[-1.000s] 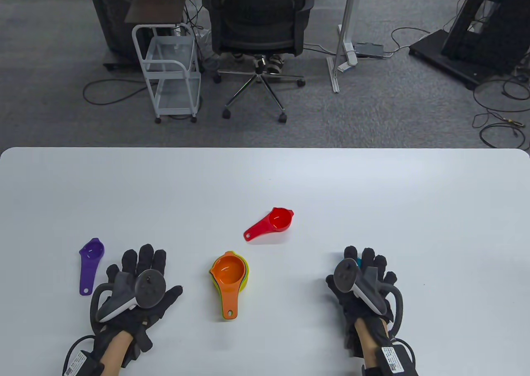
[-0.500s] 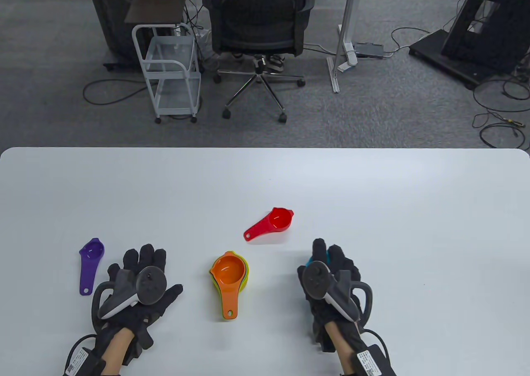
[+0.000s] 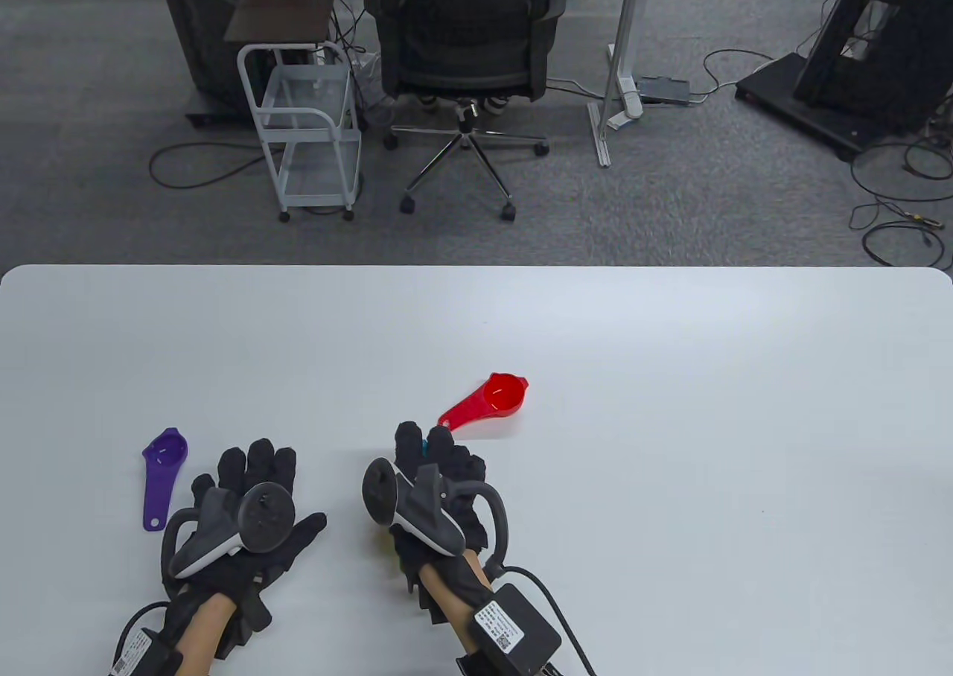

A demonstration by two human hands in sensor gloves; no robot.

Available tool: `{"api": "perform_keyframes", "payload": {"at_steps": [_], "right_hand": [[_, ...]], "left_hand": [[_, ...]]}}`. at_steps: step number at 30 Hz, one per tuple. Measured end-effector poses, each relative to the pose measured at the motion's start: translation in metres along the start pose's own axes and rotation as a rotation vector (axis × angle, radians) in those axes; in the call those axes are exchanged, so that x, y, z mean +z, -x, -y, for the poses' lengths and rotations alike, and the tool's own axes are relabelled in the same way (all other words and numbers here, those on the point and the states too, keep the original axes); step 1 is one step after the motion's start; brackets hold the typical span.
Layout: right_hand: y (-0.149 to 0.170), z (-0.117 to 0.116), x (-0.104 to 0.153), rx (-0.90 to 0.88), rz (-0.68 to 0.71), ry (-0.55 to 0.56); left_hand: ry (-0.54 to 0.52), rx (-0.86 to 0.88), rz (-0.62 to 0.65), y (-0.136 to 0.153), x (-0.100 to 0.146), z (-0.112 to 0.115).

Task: Nest plastic measuring cups

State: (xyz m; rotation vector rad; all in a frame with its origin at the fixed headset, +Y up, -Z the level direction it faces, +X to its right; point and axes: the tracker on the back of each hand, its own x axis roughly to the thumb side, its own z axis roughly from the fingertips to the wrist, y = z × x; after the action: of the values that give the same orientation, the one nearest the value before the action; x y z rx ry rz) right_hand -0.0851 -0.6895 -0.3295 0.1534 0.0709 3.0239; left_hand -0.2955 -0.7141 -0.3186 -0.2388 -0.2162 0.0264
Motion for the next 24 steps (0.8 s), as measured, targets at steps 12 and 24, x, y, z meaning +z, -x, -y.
{"api": "perform_keyframes", "payload": {"at_steps": [12, 24], "right_hand": [[-0.008, -0.015, -0.008, 0.032, -0.024, 0.007], [-0.014, -0.028, -0.012, 0.101, -0.037, 0.001]], "left_hand": [[0.066, 0.006, -0.003, -0.003, -0.004, 0.005], [0.092, 0.004, 0.001, -0.007, -0.005, 0.007]]}}
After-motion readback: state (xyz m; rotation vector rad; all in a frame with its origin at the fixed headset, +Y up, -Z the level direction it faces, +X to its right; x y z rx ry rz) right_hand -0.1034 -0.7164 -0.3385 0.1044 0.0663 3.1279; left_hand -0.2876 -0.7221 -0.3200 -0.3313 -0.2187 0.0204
